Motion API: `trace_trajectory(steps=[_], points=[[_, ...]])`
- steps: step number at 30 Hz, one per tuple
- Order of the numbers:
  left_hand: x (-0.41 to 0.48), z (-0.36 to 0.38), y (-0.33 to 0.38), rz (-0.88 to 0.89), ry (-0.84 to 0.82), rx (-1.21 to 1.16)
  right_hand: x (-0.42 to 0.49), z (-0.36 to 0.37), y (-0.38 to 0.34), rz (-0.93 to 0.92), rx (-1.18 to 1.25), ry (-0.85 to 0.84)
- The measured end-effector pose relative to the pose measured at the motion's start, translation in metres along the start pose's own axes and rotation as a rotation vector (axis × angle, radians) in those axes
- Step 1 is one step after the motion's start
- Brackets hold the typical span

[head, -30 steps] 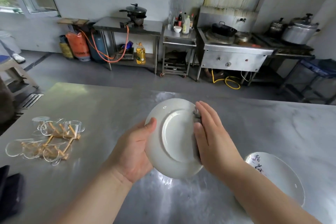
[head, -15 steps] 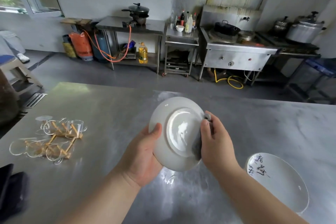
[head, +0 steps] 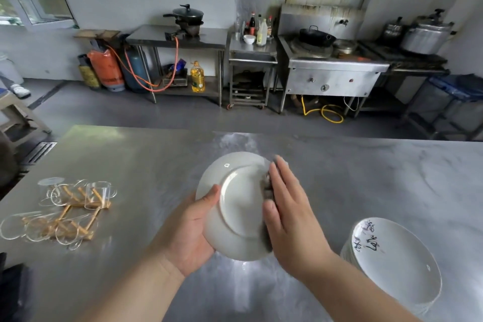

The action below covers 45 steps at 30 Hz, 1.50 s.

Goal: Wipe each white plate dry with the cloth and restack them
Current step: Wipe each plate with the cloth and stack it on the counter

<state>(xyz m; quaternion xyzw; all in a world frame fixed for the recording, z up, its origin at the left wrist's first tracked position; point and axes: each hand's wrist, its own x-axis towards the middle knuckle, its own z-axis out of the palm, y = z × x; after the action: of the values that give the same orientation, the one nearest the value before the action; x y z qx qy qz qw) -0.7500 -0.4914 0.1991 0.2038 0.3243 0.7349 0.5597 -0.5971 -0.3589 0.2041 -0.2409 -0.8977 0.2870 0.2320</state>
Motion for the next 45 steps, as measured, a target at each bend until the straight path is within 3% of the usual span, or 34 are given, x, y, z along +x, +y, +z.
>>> trace_trajectory(steps=[3,6,12,17,23,26,32,39,42,45], points=[[-0.003,-0.002,-0.014,-0.041,-0.037,0.031,0.007,-0.008,0.004,-0.081,-0.129,-0.04],[0.001,0.004,-0.017,-0.006,-0.035,0.046,0.045,-0.033,0.002,-0.148,-0.087,-0.069],[0.016,0.019,0.003,0.132,0.112,-0.032,0.021,-0.003,-0.002,0.034,0.08,0.113],[0.005,0.023,-0.02,0.049,0.025,-0.003,0.013,0.009,0.014,0.239,0.353,0.353],[0.01,0.014,0.002,-0.094,0.051,-0.017,0.064,-0.043,0.025,0.071,0.183,0.116],[0.016,0.015,-0.005,-0.055,0.109,-0.013,0.056,-0.042,0.02,-0.027,0.095,0.045],[0.028,0.034,-0.02,0.028,0.179,-0.051,-0.018,0.016,-0.003,0.128,0.061,0.118],[0.038,0.058,-0.036,0.084,0.086,-0.048,0.047,-0.026,0.023,0.336,0.318,0.326],[0.03,0.052,-0.029,0.007,0.057,-0.064,0.029,-0.023,0.029,0.314,0.376,0.335],[0.024,0.031,-0.002,-0.183,0.011,-0.032,0.023,-0.035,0.04,0.24,0.299,0.248]])
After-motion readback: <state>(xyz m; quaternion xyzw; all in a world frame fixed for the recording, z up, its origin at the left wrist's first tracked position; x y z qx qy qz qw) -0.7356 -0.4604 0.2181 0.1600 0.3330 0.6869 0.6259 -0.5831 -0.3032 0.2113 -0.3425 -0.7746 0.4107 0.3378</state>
